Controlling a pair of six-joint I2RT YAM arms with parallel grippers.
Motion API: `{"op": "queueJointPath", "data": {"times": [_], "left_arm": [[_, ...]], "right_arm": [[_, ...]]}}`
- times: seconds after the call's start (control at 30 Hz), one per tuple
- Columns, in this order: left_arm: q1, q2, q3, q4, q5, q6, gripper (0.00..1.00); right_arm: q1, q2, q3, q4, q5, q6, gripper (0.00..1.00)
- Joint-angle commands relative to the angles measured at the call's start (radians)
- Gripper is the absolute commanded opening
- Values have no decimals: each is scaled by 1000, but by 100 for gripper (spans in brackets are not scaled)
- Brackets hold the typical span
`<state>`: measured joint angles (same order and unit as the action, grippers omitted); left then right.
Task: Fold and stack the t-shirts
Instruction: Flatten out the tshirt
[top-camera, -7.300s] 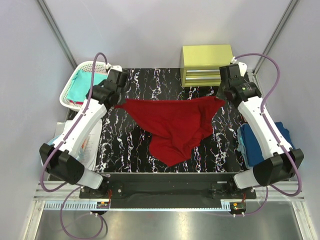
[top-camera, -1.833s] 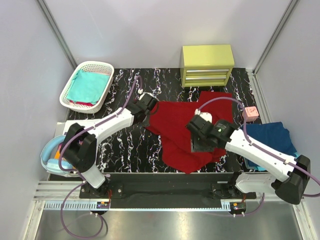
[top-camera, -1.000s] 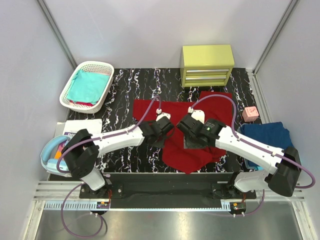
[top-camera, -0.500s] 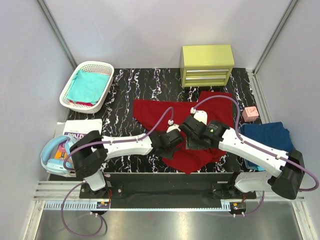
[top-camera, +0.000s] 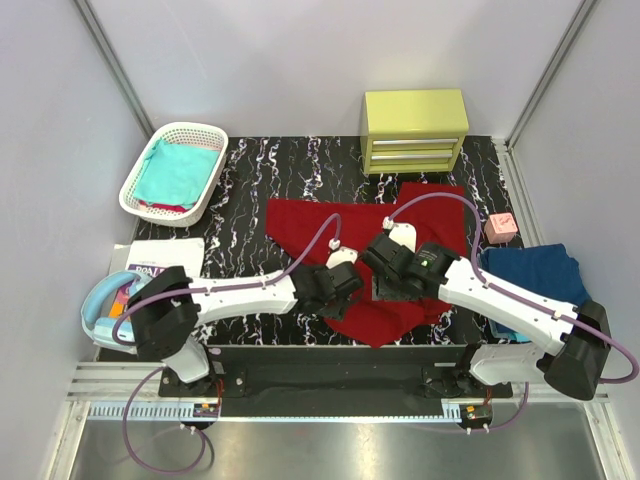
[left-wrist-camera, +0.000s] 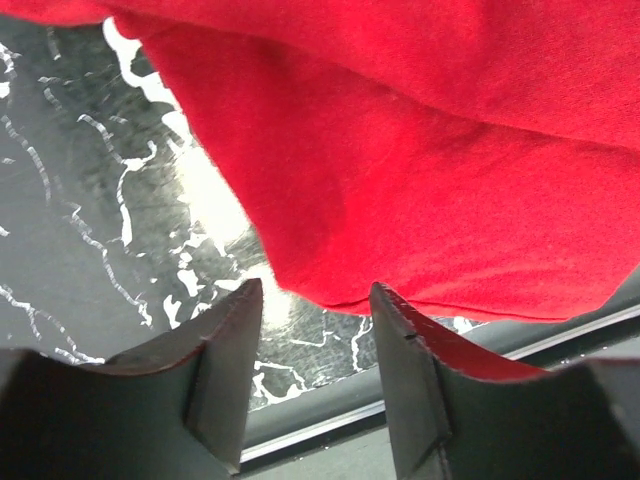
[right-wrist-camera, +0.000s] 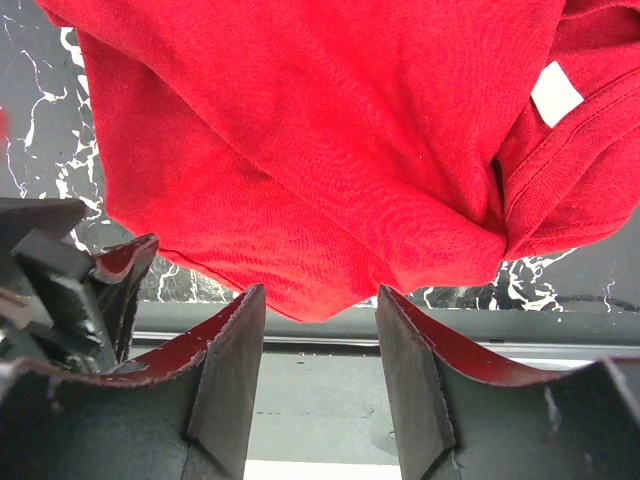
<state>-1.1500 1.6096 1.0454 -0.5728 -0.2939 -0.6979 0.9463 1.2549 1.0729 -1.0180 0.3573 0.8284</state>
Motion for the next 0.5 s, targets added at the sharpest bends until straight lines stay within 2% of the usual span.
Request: {"op": "queueJointPath", "data": {"times": [0.0, 0.3, 0.47], "left_arm": [[-7, -42, -27, -7, -56, -31, 53], [-7, 47, -36, 76, 27, -41, 54], [6, 87, -33, 117, 67, -31, 47]], "right_arm": [[6, 0, 6, 6, 40, 14, 56], [5, -9, 1, 4, 43, 18, 56], [6, -23, -4, -11, 51, 26, 56]]}}
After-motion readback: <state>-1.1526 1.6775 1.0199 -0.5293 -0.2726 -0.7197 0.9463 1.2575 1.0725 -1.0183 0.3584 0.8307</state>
